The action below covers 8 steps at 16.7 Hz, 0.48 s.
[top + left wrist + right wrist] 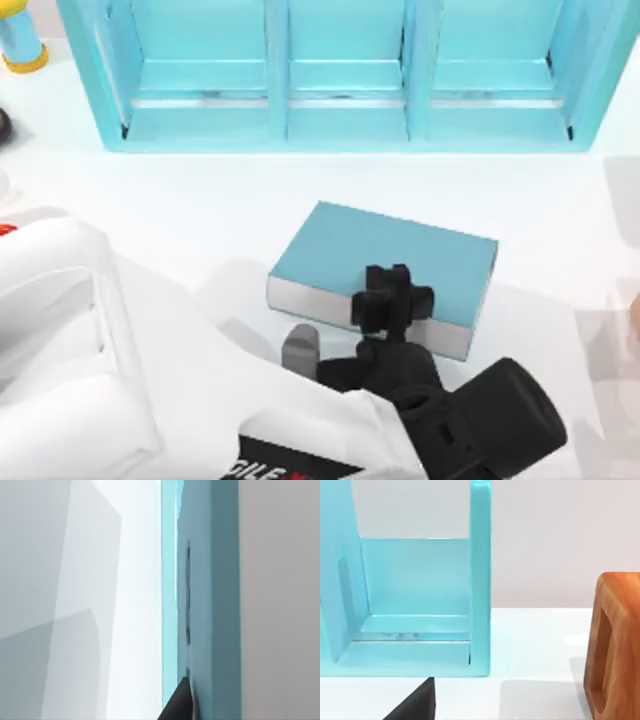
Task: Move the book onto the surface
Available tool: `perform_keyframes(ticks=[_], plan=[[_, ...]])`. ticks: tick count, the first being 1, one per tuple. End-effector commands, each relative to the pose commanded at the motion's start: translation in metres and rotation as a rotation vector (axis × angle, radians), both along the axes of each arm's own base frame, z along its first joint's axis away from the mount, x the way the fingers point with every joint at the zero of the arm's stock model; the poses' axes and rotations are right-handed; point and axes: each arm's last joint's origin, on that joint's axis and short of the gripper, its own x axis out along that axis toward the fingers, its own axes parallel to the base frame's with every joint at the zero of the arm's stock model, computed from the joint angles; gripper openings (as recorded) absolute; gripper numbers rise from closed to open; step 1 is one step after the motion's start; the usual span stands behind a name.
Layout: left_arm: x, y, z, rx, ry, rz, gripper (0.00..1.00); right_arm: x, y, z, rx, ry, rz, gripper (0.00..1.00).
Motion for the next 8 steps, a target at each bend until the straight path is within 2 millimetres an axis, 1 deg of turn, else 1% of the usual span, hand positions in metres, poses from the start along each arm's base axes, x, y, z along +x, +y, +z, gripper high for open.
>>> perform_keyframes(ticks=[8], plan=[[0.0,0.0,0.0,0.0,0.0,0.0,0.98,0.0,0.0,0.0,0.0,0.0,0.0,1.0]])
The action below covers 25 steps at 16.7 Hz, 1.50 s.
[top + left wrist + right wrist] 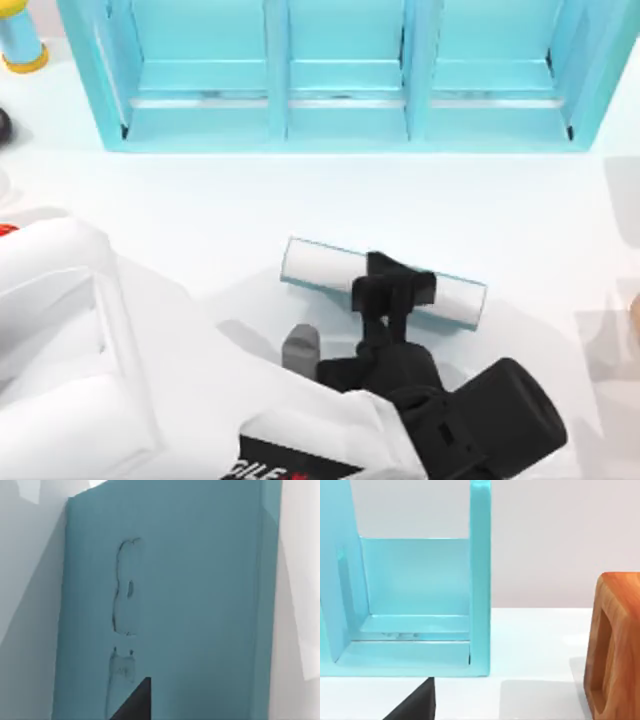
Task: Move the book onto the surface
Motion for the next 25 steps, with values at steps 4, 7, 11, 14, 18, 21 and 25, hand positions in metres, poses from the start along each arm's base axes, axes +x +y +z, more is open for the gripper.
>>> perform_keyframes(ticks=[4,7,11,14,18,21,25], plan=[[0.0,0.0,0.0,0.0,0.0,0.0,1.0,0.0,0.0,0.0,0.0,0.0,0.0,1.0],[0.0,0.0,0.0,0.0,0.0,0.0,1.0,0.0,0.0,0.0,0.0,0.0,0.0,1.0],[-0.002,0.0,-0.002,0.003,0.005,-0.003,1.0,0.0,0.0,0.0,0.0,0.0,0.0,1.0],[-0.013,-0.004,-0.008,0.0,0.028,-0.012,1.0,0.0,0.0,0.0,0.0,0.0,0.0,1.0],[-0.04,-0.009,-0.019,-0.006,0.069,-0.013,1.0,0.0,0.0,0.0,0.0,0.0,0.0,1.0],[-0.065,-0.01,-0.022,-0.003,0.087,-0.006,1.0,0.0,0.0,0.0,0.0,0.0,0.0,1.0],[-0.1,-0.006,-0.018,0.012,0.078,0.005,1.0,0.0,0.0,0.0,0.0,0.0,0.0,1.0]])
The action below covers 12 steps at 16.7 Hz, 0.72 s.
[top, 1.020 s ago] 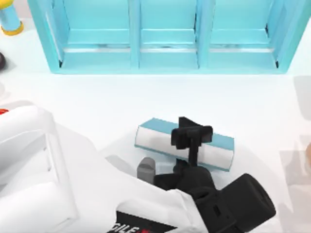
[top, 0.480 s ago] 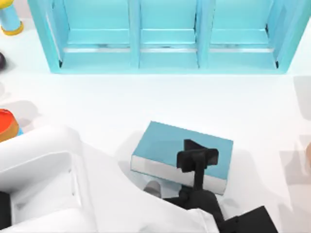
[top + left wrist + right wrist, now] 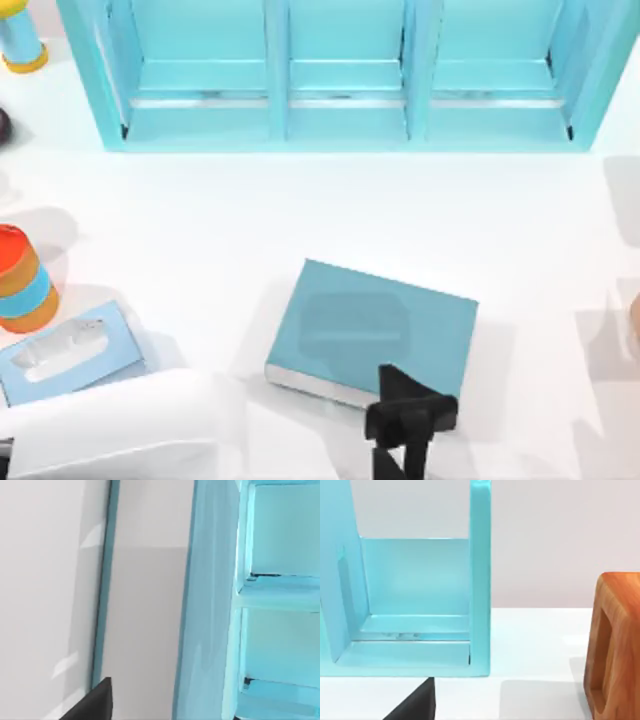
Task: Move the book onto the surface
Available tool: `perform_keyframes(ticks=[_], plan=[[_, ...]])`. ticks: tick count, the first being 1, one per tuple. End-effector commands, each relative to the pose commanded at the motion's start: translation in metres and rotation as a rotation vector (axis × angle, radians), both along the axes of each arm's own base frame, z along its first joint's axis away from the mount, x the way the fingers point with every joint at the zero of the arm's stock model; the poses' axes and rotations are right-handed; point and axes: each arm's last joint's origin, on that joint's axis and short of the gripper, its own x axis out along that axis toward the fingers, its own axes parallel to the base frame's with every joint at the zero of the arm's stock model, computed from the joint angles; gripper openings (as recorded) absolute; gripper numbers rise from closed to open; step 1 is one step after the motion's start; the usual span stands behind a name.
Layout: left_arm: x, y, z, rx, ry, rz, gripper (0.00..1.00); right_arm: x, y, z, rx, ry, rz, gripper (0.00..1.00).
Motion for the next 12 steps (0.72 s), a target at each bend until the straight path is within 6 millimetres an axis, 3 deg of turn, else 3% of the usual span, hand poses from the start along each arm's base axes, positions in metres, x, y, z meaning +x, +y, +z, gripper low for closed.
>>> perform_keyframes(ticks=[6,12], plan=[[-0.04,0.008,0.019,0.005,-0.056,-0.002,1.0,0.0,0.0,0.0,0.0,0.0,0.0,1.0],[-0.051,0.009,0.027,-0.009,-0.077,-0.006,1.0,0.0,0.0,0.0,0.0,0.0,0.0,1.0]])
